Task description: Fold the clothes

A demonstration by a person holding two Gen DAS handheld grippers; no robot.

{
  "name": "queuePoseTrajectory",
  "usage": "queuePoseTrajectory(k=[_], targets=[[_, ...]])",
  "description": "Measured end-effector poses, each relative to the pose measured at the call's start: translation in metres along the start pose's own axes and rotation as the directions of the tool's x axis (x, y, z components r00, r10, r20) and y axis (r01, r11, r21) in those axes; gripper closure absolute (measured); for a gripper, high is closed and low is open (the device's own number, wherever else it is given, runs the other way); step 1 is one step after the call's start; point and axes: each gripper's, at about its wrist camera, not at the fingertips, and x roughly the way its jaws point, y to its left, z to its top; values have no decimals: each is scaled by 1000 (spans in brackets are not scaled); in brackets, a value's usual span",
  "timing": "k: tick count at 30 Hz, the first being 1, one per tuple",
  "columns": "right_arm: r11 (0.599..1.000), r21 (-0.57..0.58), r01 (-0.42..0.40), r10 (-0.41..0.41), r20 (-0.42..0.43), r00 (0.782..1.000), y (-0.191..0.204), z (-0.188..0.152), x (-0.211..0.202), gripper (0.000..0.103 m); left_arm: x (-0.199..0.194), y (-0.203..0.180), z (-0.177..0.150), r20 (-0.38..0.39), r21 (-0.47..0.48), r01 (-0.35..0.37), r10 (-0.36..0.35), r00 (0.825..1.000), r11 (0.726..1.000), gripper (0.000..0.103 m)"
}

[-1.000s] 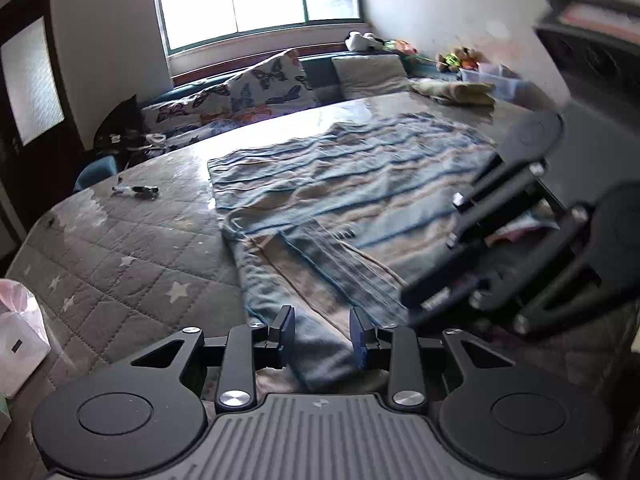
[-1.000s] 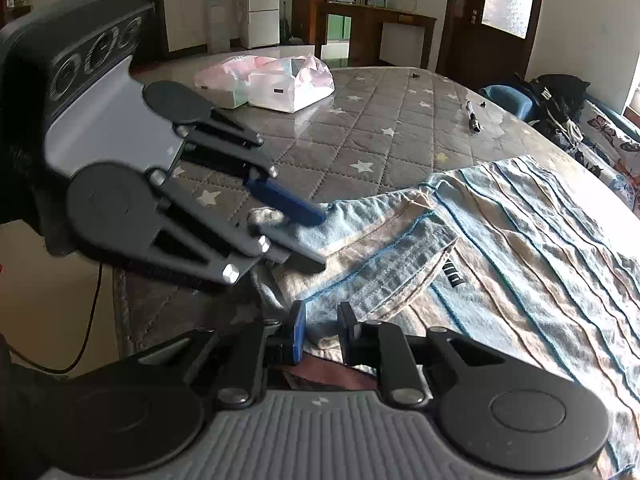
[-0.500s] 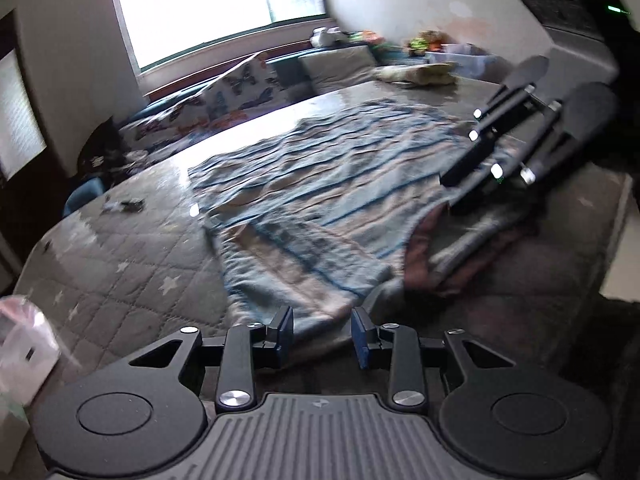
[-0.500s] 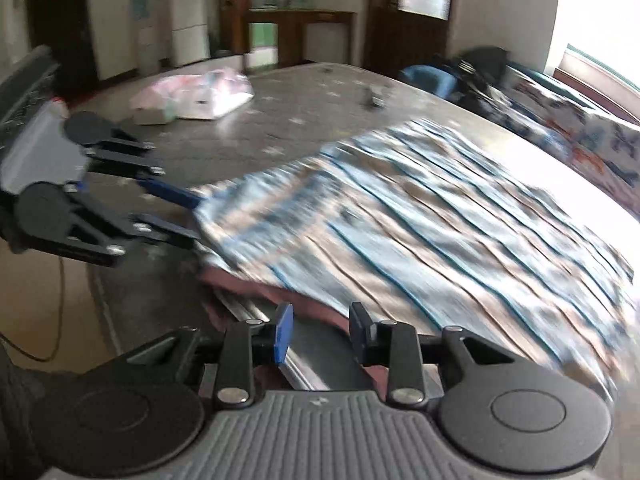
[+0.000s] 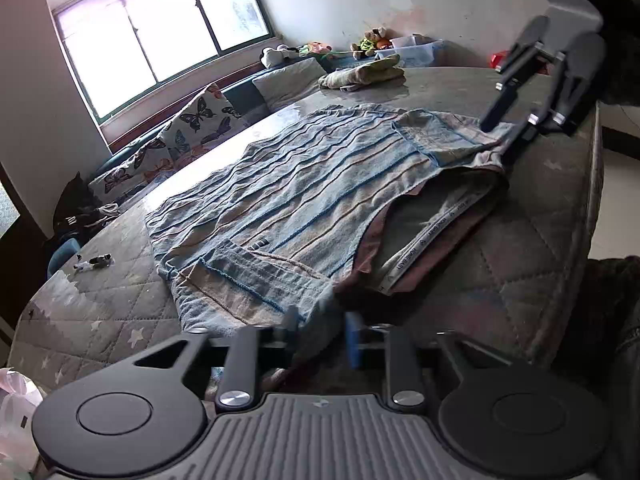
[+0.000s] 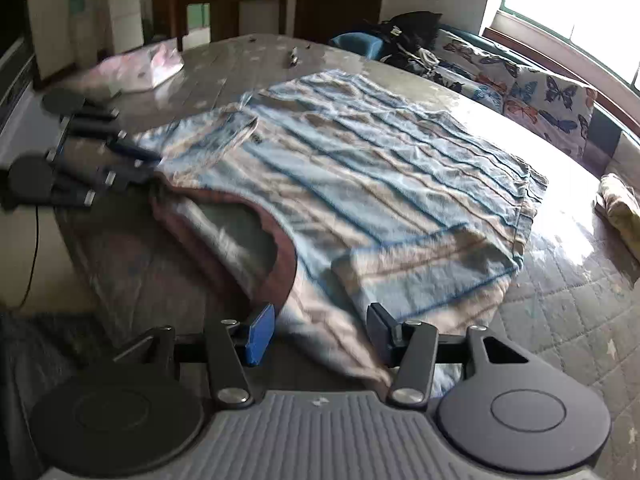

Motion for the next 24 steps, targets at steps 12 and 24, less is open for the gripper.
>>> queuePoseTrajectory(k=[12,24], targets=[[995,-69,66,-63,51,997,7,-15,15,49,7,32,31,18,-167,-4,7,1000,986,96],[995,33,93,-96,116,989,-16,-18,16,78,20,37,28,-11,-170,-8,7,1000,985,91]])
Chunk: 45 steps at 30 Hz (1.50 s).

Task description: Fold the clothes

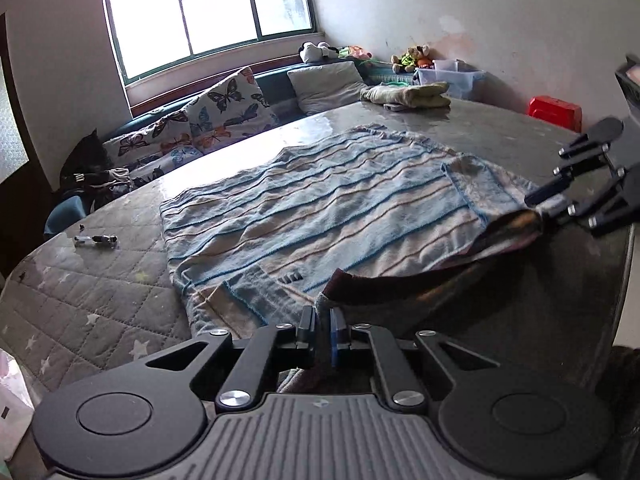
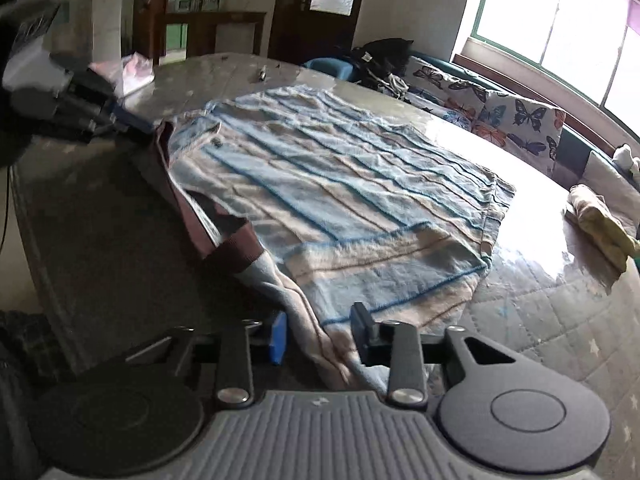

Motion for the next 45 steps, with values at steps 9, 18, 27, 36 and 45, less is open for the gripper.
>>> queuePoseTrajectory(k=[9,18,27,36,45], targets=[[978,193,-80,73,45,996,-26,17,2,94,-15,-16,-25,12,74,-54,53,999,996,70],[975,205,-79,60,97,993,-34,38,-5,95,-17,-24,-45,12,178,-99,98,995,979,69],[967,247,-66,37,122,992,-33,36,-4,98,-15,-4,-45,11,139,-118,117,993,983,96],[964,241,-111,58,217,974,-26,28,-49,99,-70,-6,-30,113,107,-140,128,985,984,97],[955,238,-178,113,265,958,-11,20,-105,99,-125,-8,-18,201,8,-185,180,963,983,97]])
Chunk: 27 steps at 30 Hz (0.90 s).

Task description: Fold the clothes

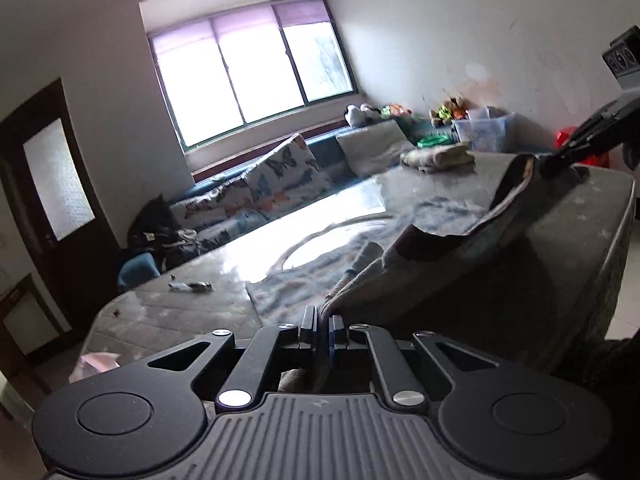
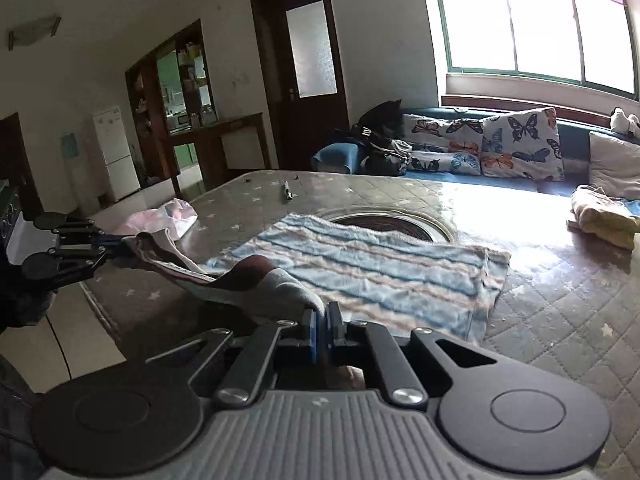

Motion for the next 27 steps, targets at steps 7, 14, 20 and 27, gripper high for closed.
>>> queuePoseTrajectory(k=[7,14,20,27], targets=[[999,27,18,-18,-10,1000,-24,24,27,99,51,20,23,7,6,0,0,1000,1000,97],[998,14,56,-56,-22,998,-65,69,80,99,134,48,53,-48,32,-10,11,999,999,97],[995,44,88,-85,-67,994,-103,100,140,99,208,65,72,-132,41,-1,7,991,999,97],[982,132,132,-112,-154,982,-143,99,206,99,288,73,65,-248,23,8,-2,969,1000,95]])
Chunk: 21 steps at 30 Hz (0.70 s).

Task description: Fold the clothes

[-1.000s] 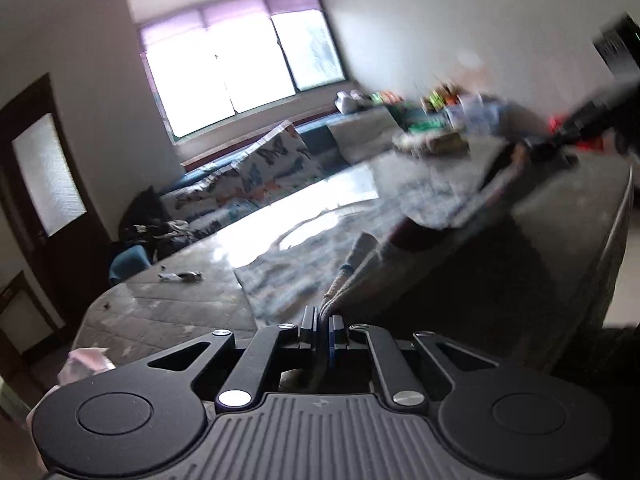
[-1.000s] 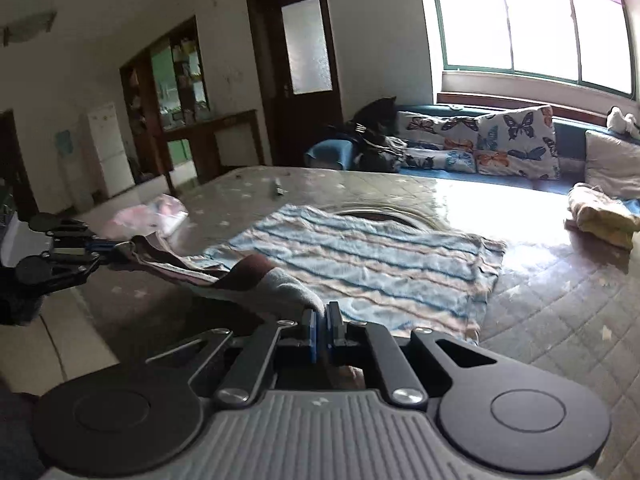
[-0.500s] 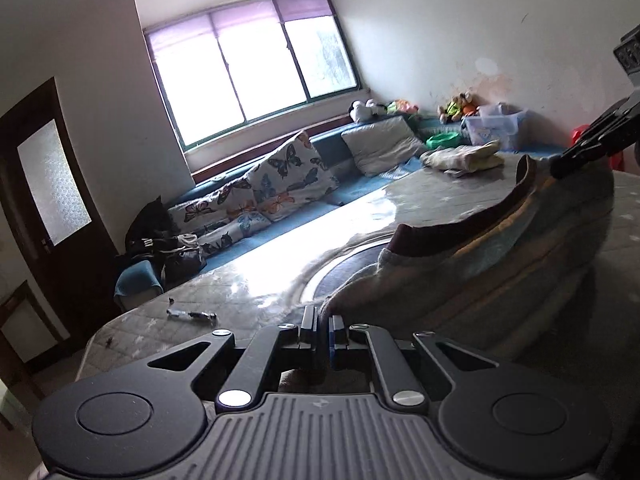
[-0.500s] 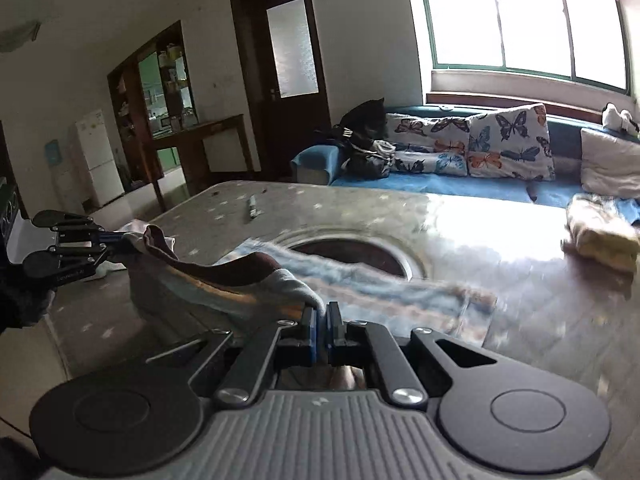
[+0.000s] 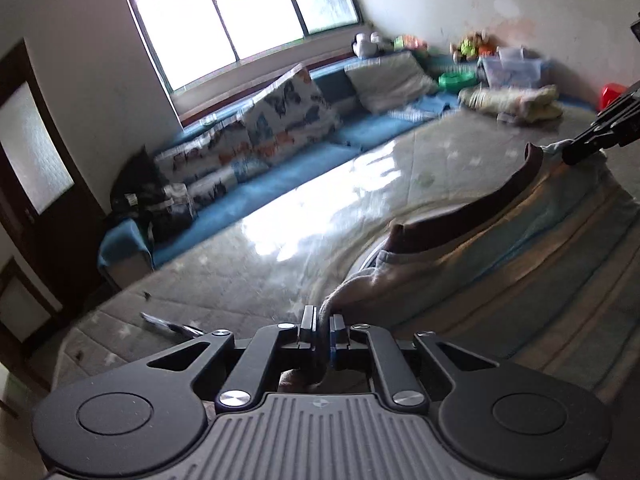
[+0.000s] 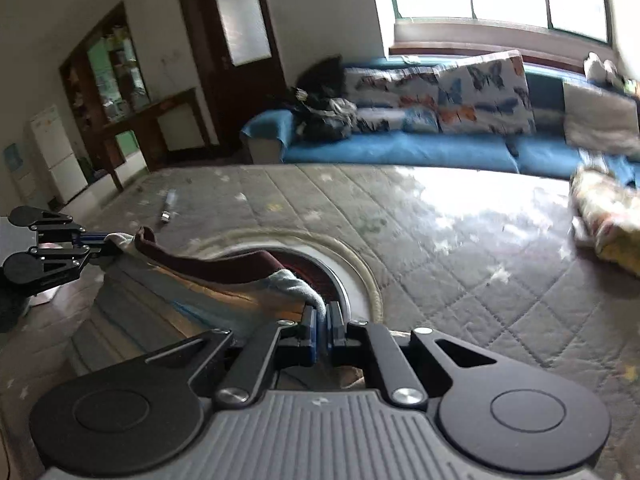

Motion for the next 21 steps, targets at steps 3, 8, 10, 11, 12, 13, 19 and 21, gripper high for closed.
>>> queuePoseTrajectory(k=[3,8,10,11,12,13,19,21], targets=[[999,48,19,-18,-20,1000,-10,-4,27,98,24,-1,-4,-39,-12,2,-2,999,1000,94],[992,122,40,-33,-55,998,-26,-13,58,93,47,2,-11,-80,-45,-9,5,997,999,85],[988,151,40,-31,-62,998,-31,-14,62,90,50,5,-13,-88,-58,-23,18,996,998,79],[985,165,40,-31,-57,998,-33,-14,61,89,50,7,-14,-90,-66,-25,19,996,998,77],[983,180,40,-31,-51,998,-35,-13,59,85,49,8,-14,-91,-72,-33,26,995,997,73],[980,194,40,-32,-46,998,-37,-13,58,81,47,10,-13,-90,-78,-48,40,995,996,69],[983,178,41,-45,18,999,-29,-2,36,73,25,26,-2,-53,-165,-103,95,994,981,61],[990,139,29,-31,16,999,-19,1,34,73,16,25,3,-28,-186,-90,87,996,978,62]])
